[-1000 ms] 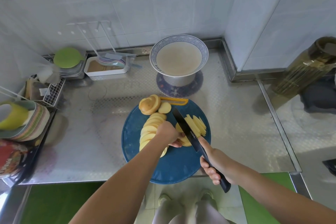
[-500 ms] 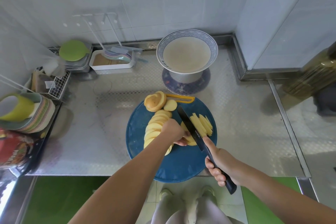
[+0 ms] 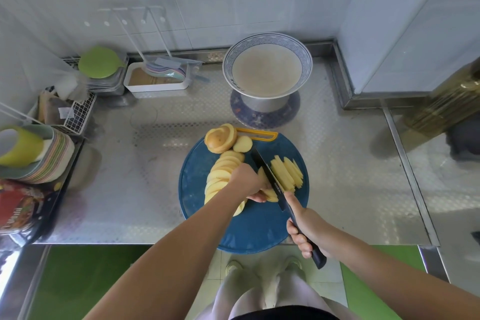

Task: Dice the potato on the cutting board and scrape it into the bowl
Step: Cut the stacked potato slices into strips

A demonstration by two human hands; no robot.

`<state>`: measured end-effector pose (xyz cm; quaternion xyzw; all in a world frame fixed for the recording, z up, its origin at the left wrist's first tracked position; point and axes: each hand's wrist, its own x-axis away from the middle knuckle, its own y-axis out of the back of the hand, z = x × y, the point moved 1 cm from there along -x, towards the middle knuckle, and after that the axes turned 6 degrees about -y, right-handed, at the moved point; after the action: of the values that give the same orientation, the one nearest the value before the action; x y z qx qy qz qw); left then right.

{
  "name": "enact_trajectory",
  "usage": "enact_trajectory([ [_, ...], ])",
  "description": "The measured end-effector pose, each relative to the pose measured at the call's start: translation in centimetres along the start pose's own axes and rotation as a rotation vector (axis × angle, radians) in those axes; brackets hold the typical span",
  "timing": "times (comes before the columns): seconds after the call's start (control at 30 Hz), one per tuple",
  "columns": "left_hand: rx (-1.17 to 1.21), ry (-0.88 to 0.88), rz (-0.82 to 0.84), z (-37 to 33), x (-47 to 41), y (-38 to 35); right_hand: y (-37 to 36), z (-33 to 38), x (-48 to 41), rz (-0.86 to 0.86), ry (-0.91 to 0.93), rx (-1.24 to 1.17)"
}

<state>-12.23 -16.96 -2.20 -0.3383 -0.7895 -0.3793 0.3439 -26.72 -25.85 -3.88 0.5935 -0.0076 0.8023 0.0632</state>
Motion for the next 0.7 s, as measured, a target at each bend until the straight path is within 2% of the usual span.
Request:
enact_trajectory([
  [0.17,-0.006,-0.034,-0.038,0.4,-0.2,-0.2,-1.0,-0.5,-1.8,-0.052,0.020,0.027],
  [0.37,0.033,-0.052,-0.027,0.5,0.1,-0.3,-0.6,-0.9,-1.6,-0.073,0.053,-0.073],
  [0.7,0.096,-0.064,-0.001,1.1,0.6,0.3,-0.6,-2.1,-0.2,0.010,0.109,-0.201],
])
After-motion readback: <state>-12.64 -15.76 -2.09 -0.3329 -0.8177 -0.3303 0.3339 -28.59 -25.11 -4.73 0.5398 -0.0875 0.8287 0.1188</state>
